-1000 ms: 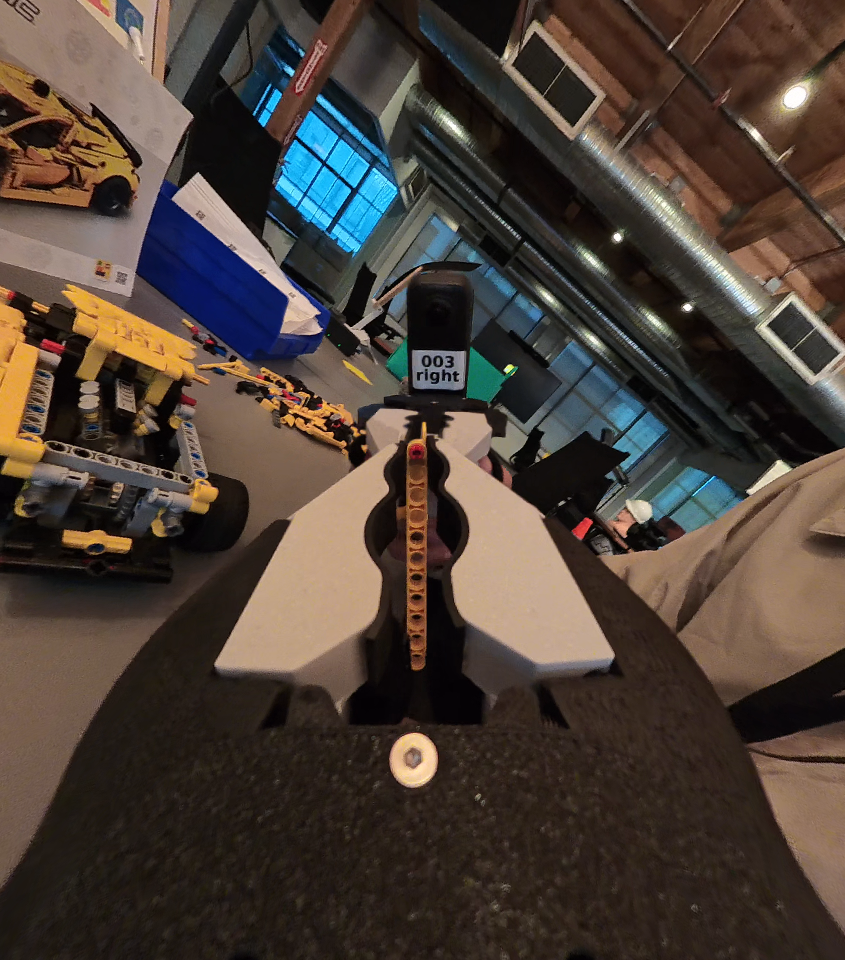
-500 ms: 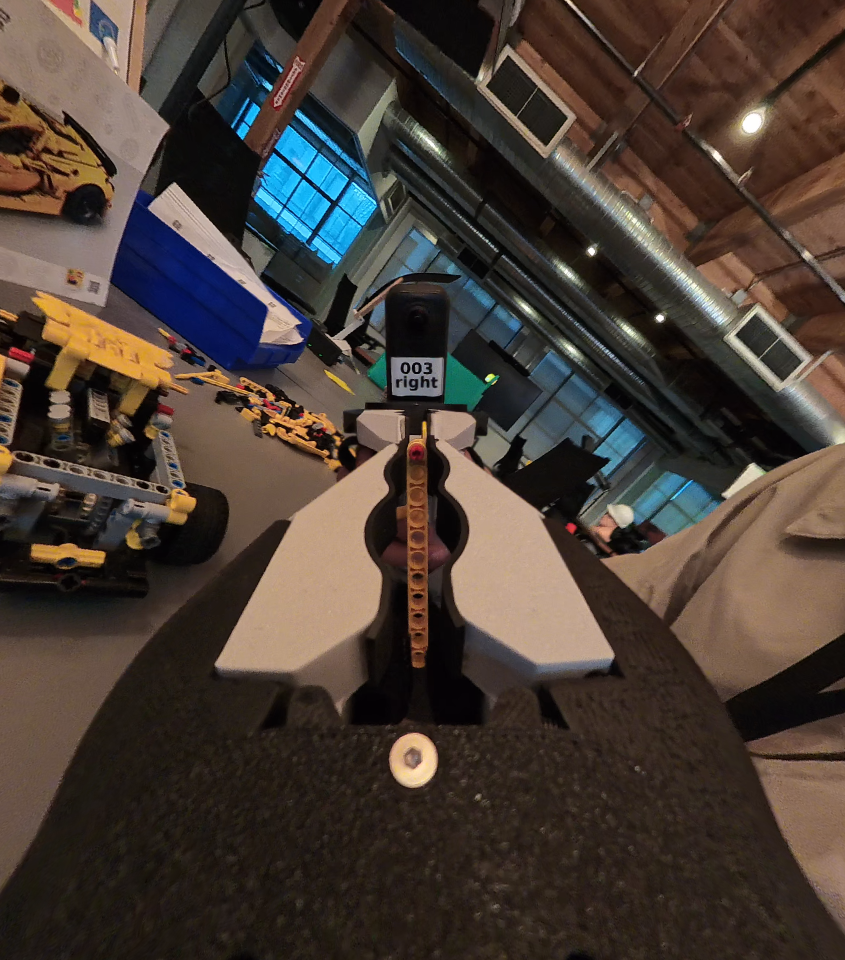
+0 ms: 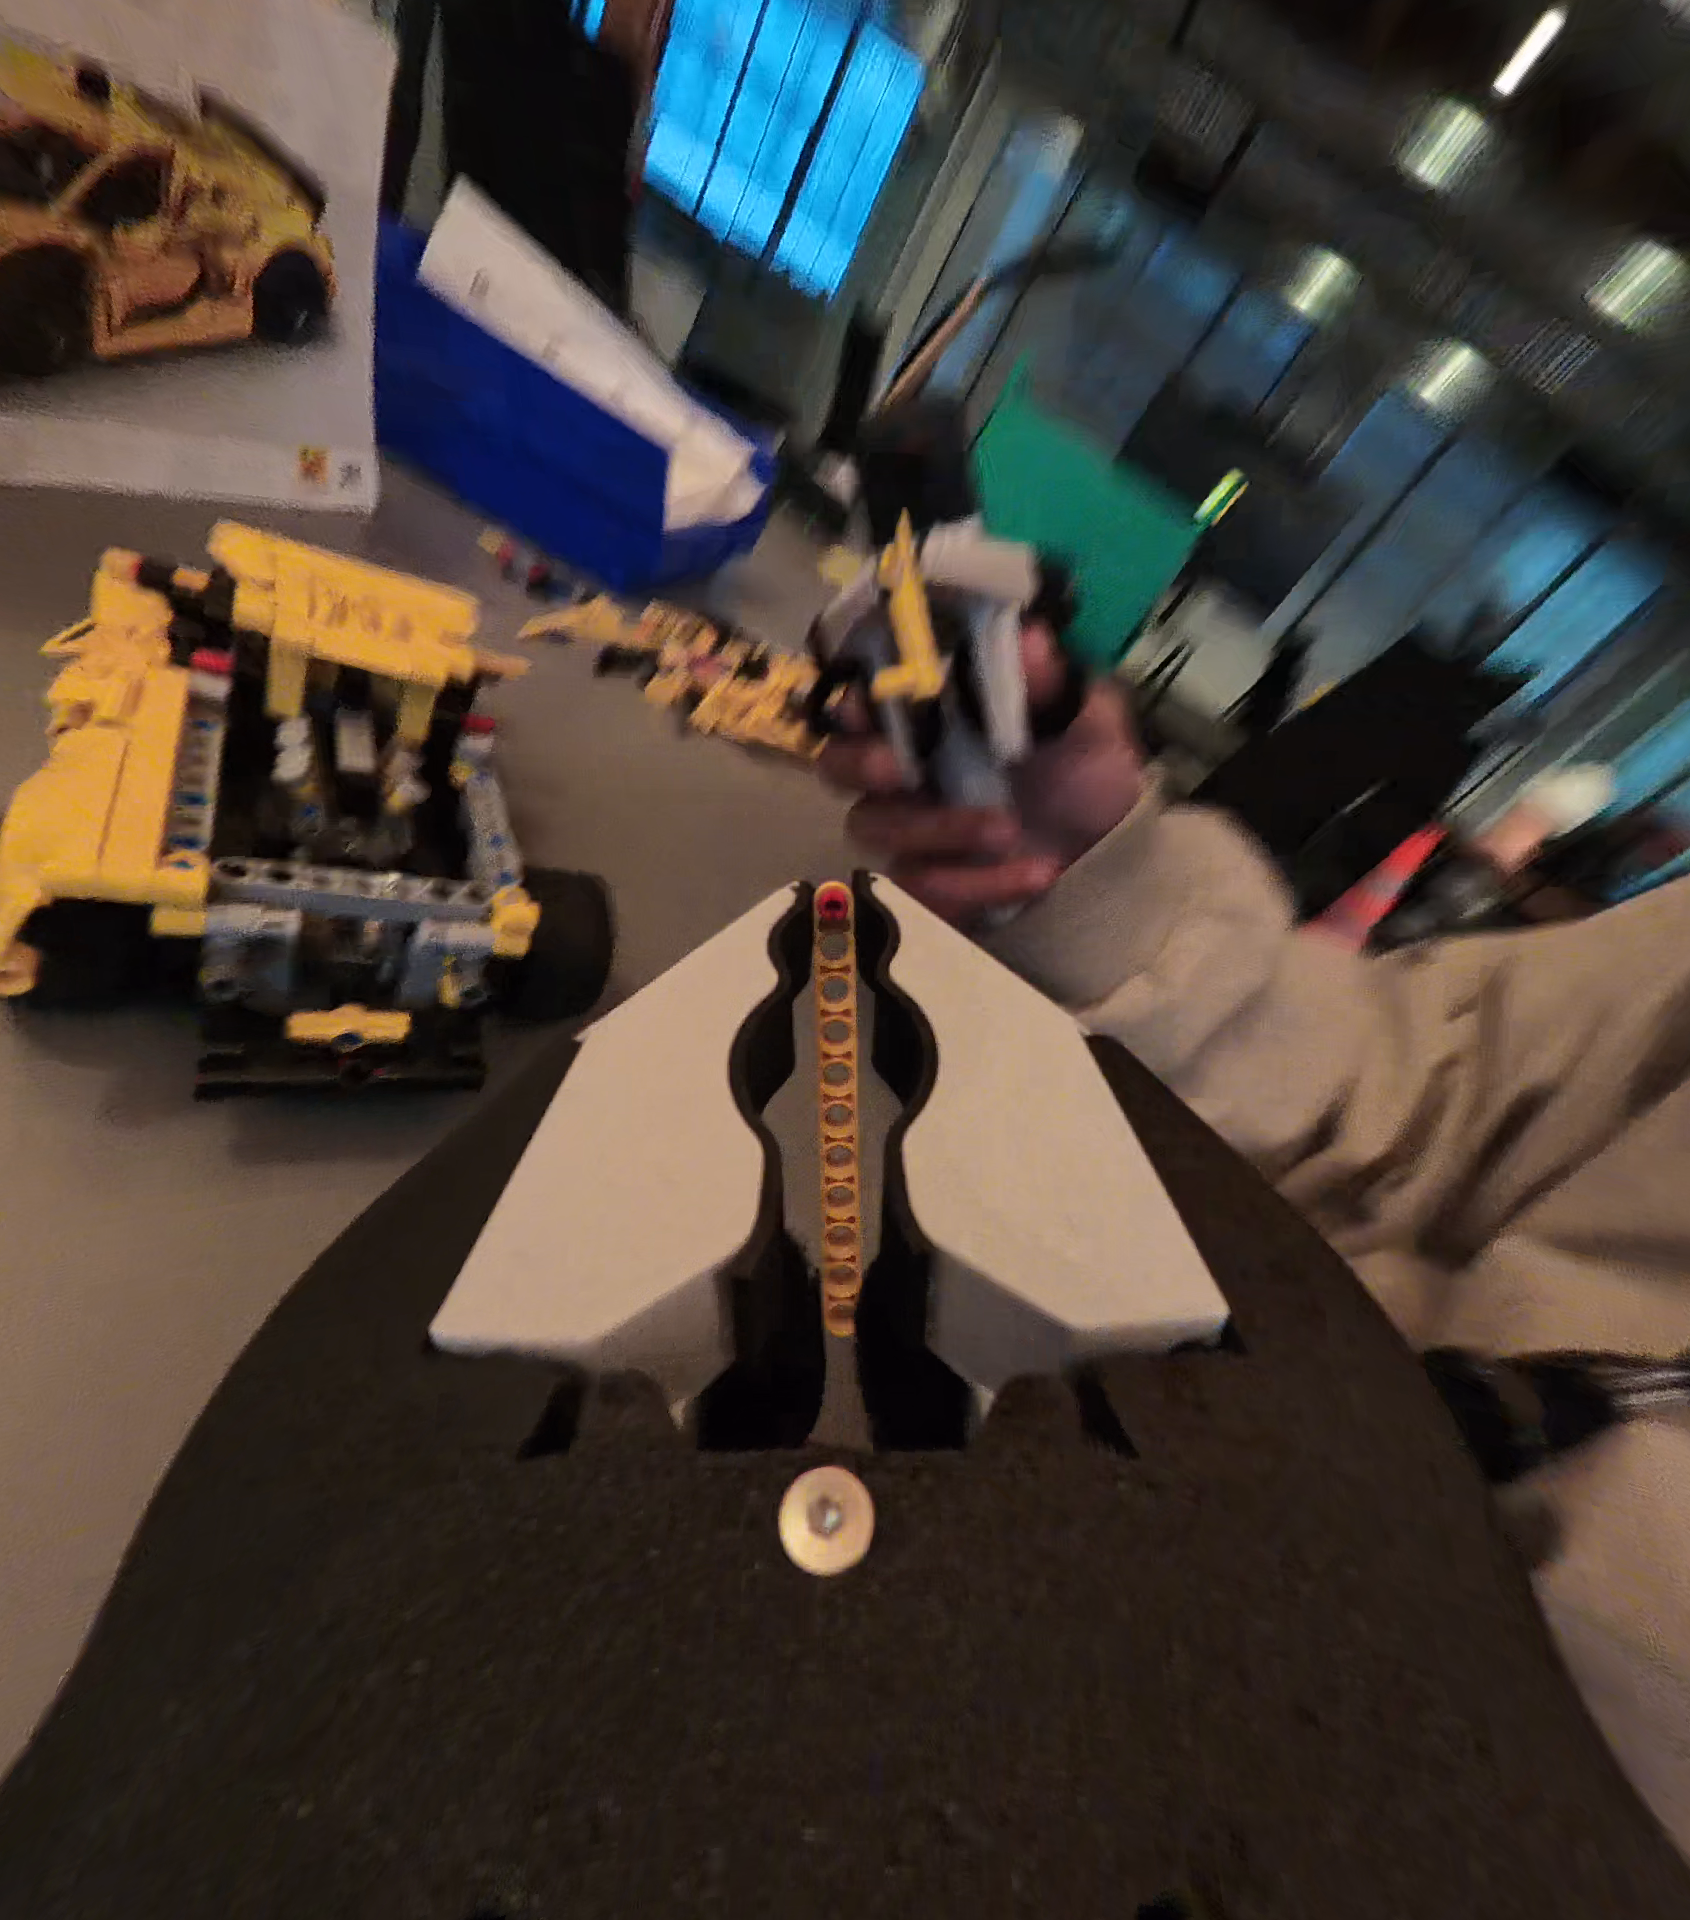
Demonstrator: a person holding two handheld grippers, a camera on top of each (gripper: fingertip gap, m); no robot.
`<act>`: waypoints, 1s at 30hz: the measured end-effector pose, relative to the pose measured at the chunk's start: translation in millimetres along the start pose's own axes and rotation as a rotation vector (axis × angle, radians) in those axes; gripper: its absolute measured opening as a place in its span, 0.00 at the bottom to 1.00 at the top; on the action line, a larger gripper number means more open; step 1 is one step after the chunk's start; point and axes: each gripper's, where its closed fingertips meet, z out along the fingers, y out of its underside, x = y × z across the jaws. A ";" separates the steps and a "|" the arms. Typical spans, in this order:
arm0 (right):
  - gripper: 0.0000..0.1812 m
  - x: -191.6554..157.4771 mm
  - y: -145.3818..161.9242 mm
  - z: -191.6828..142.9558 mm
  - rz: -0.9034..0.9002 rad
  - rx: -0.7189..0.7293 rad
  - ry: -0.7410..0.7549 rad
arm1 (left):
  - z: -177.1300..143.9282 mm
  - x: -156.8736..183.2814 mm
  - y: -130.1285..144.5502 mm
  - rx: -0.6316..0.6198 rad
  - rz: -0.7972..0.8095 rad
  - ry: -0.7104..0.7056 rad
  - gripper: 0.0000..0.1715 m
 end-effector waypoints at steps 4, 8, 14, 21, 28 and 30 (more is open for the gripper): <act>0.02 3.4 -4.5 -1.2 0.061 0.060 -0.024 | 23.8 -24.3 49.1 -0.414 0.173 -0.197 0.03; 0.02 4.5 -8.7 -2.5 0.019 0.091 0.003 | 42.9 -41.8 75.5 -0.589 0.230 -0.290 0.03; 0.02 29.1 -13.4 -11.7 0.058 0.138 0.140 | 56.6 -49.6 89.6 -0.616 0.231 -0.323 0.04; 0.02 41.9 6.4 -1.7 -0.085 -0.013 0.291 | 58.3 -21.8 45.9 -0.327 0.209 -0.194 0.18; 0.03 4.7 2.8 19.5 -1.444 -0.117 0.604 | 8.6 13.6 -46.0 0.220 -0.311 0.292 0.17; 0.03 4.2 12.5 27.1 -1.591 -0.186 0.619 | 1.6 7.4 -48.2 0.240 -0.352 0.297 0.17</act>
